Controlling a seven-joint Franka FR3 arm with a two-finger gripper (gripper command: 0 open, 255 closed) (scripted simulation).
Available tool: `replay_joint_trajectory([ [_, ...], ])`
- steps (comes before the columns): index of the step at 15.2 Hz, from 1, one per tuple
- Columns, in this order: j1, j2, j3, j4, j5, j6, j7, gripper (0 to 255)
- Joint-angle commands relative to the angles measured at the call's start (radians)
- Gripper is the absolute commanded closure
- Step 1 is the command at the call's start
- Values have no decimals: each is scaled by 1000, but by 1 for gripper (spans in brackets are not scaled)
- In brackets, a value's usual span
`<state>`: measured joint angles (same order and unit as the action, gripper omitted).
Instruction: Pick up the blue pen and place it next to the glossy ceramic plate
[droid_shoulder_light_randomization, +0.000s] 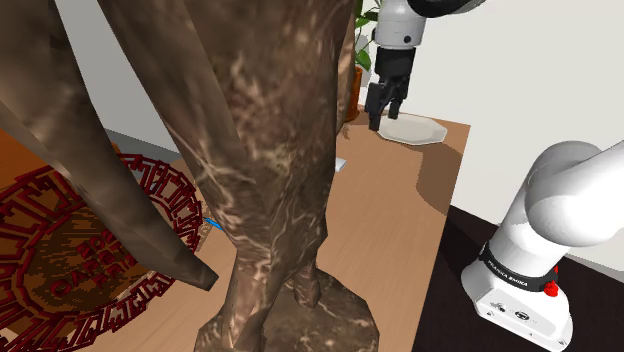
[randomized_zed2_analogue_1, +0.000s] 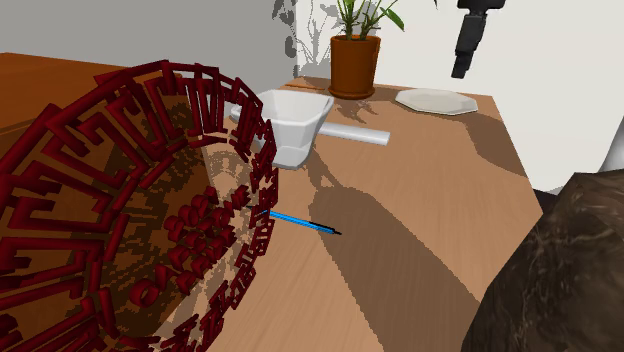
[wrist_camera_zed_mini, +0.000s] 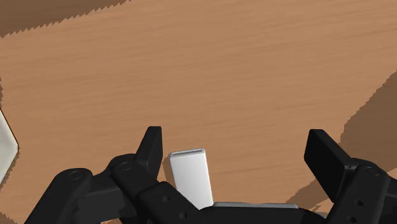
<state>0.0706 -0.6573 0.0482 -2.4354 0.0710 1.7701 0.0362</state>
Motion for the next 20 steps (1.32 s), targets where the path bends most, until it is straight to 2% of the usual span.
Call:
replay_joint_trajectory([
  [1,18,45,34,6,19,49,30,0],
  [6,52,178,113,50,47,159,99,0],
  [11,77,326,188,122,46,255,173,0],
  [15,94,454,244,201,20,318,239,0],
  [20,120,624,302,324,-46,374,333,0],
])
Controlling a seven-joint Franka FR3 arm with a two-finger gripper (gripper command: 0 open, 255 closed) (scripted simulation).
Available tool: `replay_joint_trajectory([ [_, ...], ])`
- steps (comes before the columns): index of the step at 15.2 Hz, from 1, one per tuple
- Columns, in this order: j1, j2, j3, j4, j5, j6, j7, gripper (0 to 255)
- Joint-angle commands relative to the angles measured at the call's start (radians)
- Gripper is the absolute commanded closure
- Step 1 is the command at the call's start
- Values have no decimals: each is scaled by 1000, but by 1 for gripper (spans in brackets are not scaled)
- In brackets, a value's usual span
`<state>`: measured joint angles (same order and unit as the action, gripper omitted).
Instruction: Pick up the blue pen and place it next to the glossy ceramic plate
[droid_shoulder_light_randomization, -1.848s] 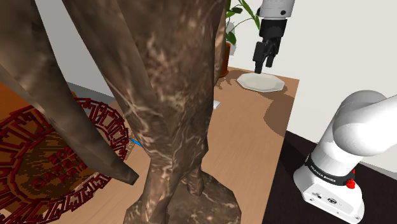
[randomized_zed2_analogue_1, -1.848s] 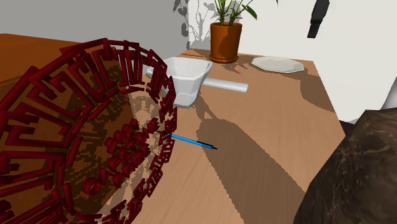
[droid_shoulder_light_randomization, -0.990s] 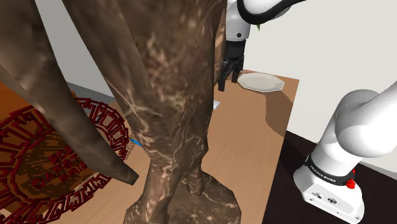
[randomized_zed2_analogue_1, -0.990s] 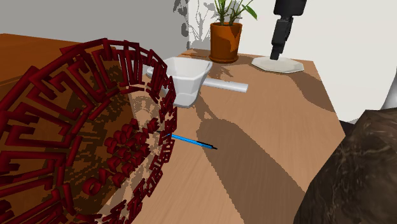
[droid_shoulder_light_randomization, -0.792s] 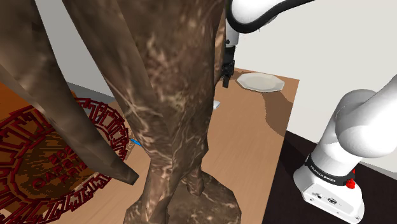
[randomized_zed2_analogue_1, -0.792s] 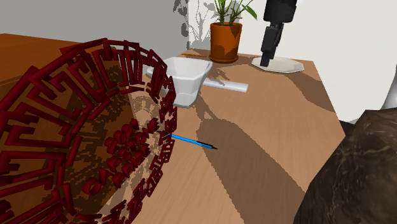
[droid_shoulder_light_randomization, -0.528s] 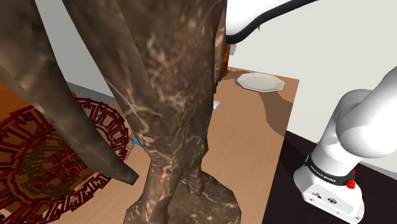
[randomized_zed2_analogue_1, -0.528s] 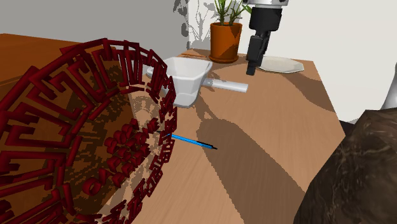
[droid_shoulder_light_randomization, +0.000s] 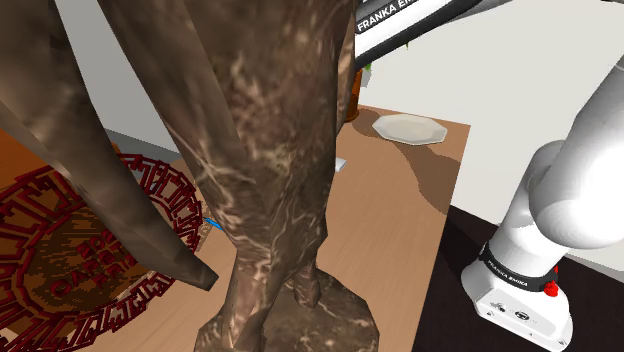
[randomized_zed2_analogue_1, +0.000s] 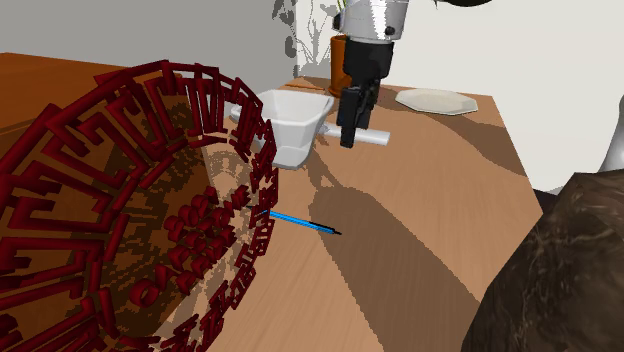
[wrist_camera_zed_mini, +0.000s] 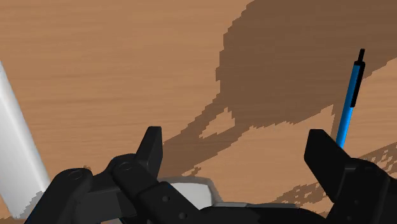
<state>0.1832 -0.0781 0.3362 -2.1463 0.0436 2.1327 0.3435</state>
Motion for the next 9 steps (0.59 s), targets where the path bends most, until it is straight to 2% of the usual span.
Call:
replay_joint_trajectory([
  [1,14,80,23,63,-36,20,46,0],
  [9,108,373,53,335,-192,35,194,0],
])
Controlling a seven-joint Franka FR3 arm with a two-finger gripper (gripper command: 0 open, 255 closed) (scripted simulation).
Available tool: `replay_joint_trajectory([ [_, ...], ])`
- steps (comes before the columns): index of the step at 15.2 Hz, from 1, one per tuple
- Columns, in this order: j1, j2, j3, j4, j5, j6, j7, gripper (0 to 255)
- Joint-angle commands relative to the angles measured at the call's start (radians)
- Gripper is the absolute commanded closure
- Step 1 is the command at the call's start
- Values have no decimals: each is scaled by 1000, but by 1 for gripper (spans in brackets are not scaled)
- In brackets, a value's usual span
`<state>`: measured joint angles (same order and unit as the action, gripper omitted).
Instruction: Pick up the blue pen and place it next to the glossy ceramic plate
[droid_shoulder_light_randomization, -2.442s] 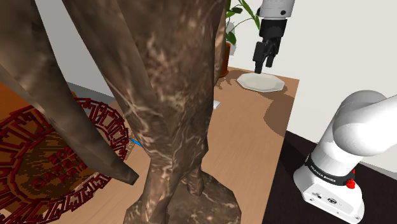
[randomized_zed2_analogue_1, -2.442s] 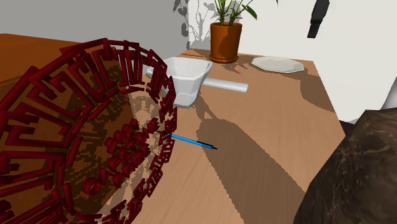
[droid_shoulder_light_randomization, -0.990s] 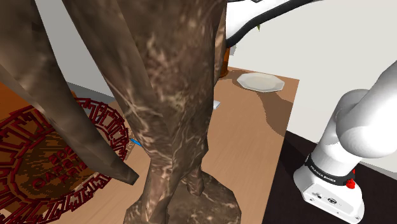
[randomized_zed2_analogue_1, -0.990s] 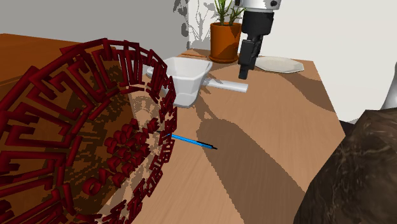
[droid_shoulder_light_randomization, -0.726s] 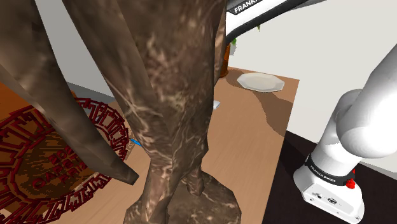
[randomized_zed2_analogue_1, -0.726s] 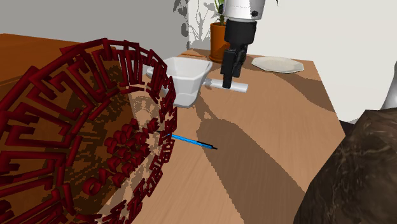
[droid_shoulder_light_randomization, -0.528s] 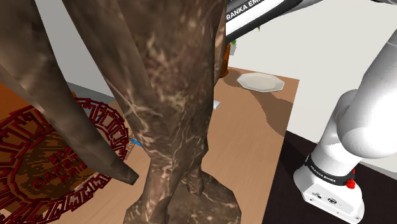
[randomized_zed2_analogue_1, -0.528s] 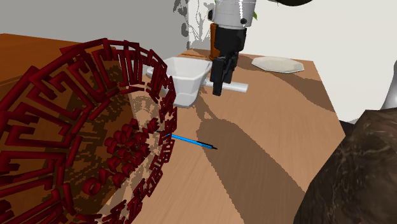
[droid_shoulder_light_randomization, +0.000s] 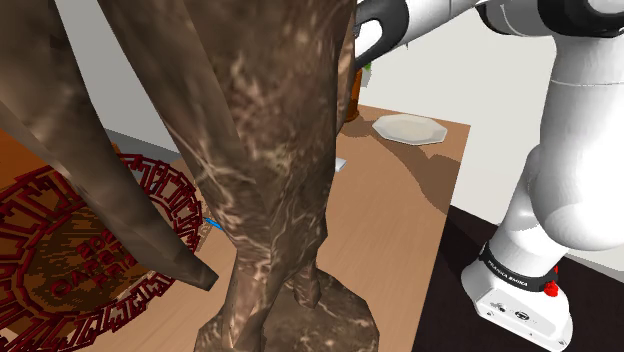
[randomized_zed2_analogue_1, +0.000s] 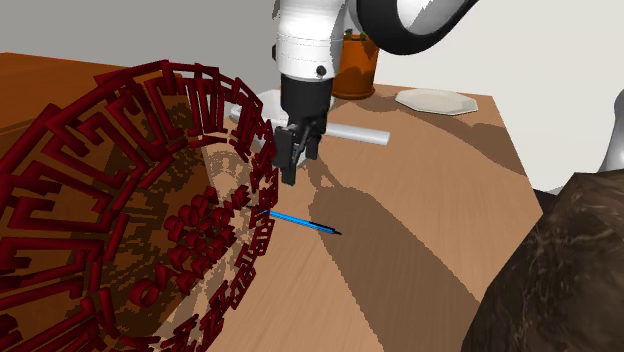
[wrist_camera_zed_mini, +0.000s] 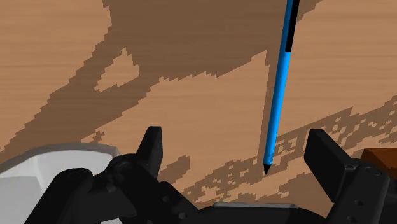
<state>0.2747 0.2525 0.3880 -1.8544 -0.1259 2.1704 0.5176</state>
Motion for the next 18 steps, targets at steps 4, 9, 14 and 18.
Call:
replay_joint_trajectory([
  [4,79,179,-6,198,-86,-24,68,0],
  [9,85,214,-15,182,-102,26,78,0],
  [14,88,233,-20,175,-111,51,84,0],
  [18,88,233,-20,175,-111,50,84,0],
])
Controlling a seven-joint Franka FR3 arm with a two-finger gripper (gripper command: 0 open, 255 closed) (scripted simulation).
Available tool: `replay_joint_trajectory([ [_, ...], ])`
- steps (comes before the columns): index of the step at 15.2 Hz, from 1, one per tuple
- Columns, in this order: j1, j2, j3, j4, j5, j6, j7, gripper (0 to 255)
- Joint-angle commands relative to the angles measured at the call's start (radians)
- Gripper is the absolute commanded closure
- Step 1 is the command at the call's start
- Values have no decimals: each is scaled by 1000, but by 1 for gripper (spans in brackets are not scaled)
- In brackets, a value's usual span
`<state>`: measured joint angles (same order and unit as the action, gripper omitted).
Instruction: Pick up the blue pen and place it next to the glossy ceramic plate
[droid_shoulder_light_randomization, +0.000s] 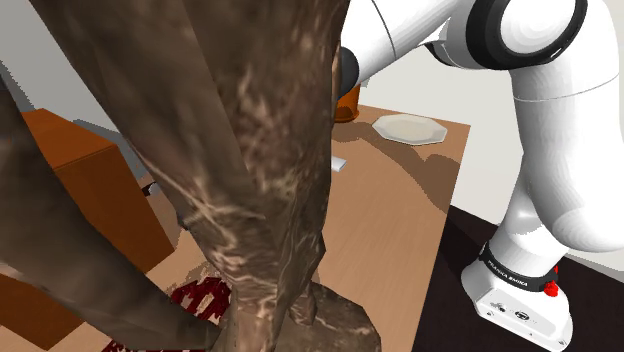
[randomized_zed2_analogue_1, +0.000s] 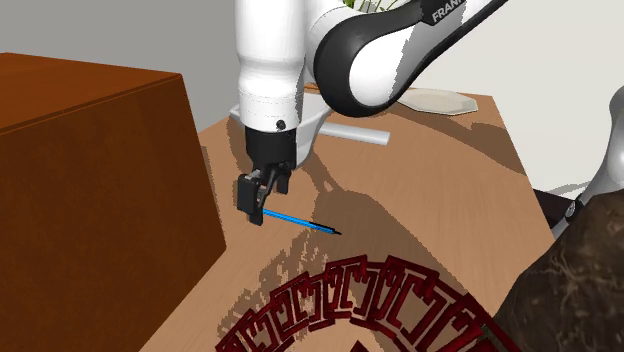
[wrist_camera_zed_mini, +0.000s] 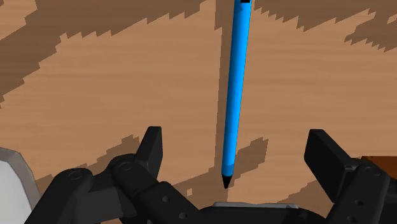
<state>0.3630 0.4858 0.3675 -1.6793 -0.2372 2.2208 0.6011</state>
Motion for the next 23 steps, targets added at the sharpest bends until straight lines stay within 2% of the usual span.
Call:
replay_joint_trajectory([
  [1,0,0,0,0,0,0,0,0],
  [2,0,0,0,0,0,0,0,255],
  [11,0,0,0,0,0,0,0,255],
  [23,-8,-62,18,74,34,-131,-24,255],
])
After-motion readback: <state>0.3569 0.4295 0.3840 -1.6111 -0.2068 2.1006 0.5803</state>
